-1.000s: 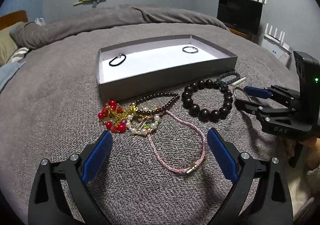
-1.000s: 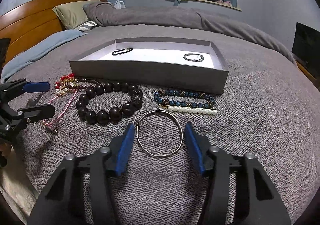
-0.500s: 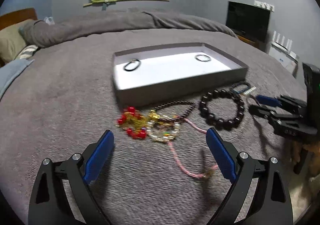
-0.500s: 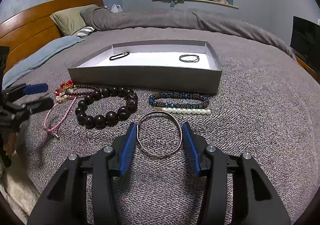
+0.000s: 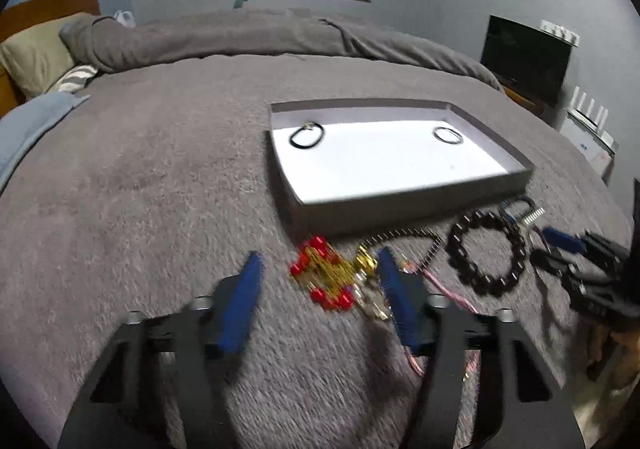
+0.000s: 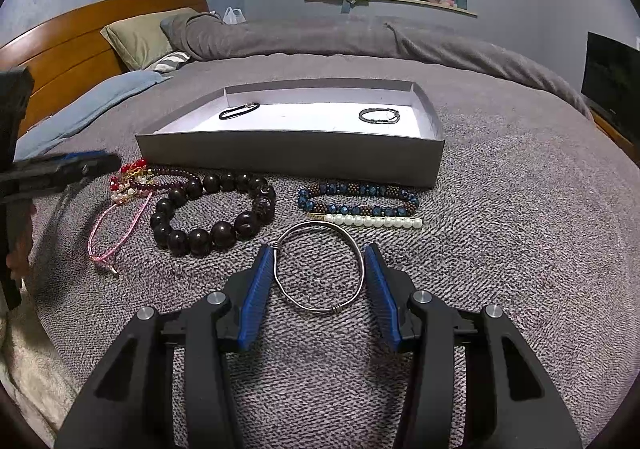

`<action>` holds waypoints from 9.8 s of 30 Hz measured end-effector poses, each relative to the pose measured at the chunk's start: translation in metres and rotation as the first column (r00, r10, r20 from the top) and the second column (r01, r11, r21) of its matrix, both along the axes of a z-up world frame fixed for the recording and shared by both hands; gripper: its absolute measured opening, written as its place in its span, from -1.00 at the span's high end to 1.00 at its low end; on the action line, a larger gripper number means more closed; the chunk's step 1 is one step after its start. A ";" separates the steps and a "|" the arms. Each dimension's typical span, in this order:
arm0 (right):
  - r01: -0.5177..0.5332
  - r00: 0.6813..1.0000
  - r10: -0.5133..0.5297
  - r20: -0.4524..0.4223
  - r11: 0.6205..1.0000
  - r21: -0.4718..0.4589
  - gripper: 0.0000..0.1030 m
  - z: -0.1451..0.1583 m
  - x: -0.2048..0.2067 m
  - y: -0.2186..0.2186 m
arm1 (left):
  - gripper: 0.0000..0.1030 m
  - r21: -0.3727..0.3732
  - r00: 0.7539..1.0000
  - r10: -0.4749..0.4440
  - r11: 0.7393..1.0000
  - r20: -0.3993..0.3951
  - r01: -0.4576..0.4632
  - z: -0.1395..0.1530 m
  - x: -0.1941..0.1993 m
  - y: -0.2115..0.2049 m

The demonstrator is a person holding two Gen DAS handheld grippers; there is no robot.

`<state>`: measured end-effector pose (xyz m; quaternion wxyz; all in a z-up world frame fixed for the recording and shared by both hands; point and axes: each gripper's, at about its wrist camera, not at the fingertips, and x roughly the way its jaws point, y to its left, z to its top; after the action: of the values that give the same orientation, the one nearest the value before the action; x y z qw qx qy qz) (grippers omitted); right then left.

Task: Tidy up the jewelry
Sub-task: 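Grasp the second silver bangle with the right tool while the left tool grasps the red beaded earrings, then carry the silver bangle and red earrings into the grey box and open both tools, then lift both open tools away from the box over the remaining jewelry, then grasp the pink cord bracelet with the left tool while the right tool grasps the pearl bar hair clip, then carry the pink bracelet and pearl hair clip into the grey box and open both tools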

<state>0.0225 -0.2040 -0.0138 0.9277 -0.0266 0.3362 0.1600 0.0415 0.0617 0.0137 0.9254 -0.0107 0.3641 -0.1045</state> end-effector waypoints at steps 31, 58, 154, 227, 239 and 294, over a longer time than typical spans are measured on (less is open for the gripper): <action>0.024 0.999 -0.025 0.037 1.000 0.019 0.08 0.008 -0.001 -0.009 | 0.85 -0.092 0.995 -0.062 0.993 0.076 0.069 0.053 -0.009 0.009; 0.048 0.998 -0.049 0.049 0.998 0.028 0.08 0.073 0.134 -0.003 | 0.85 -0.096 0.991 -0.091 0.990 0.097 0.101 0.084 0.096 -0.035; 0.163 0.944 -0.185 0.274 0.982 0.098 -0.90 0.060 0.059 -0.023 | -0.81 0.057 0.983 0.053 0.996 0.174 -0.064 0.023 0.035 -0.013; 0.139 0.990 -0.138 -0.028 0.990 0.019 -0.36 0.006 0.032 -0.014 | -0.30 0.078 0.990 -0.143 0.987 0.004 0.142 -0.025 -0.048 -0.044; 0.132 0.991 -0.131 -0.026 0.991 0.030 -0.36 0.005 0.033 -0.016 | 0.93 0.158 0.978 -0.207 0.967 0.034 0.199 -0.023 -0.057 -0.056; 0.027 0.999 -0.027 0.046 1.000 -0.012 -0.36 0.059 0.100 0.011 | 0.94 -0.006 0.981 -0.085 0.996 0.175 0.088 0.054 0.074 -0.028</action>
<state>0.1229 -0.1933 0.0456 0.9371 -0.0315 0.3160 0.1446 0.1158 0.0341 0.0673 0.9483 0.0080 0.2809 -0.1476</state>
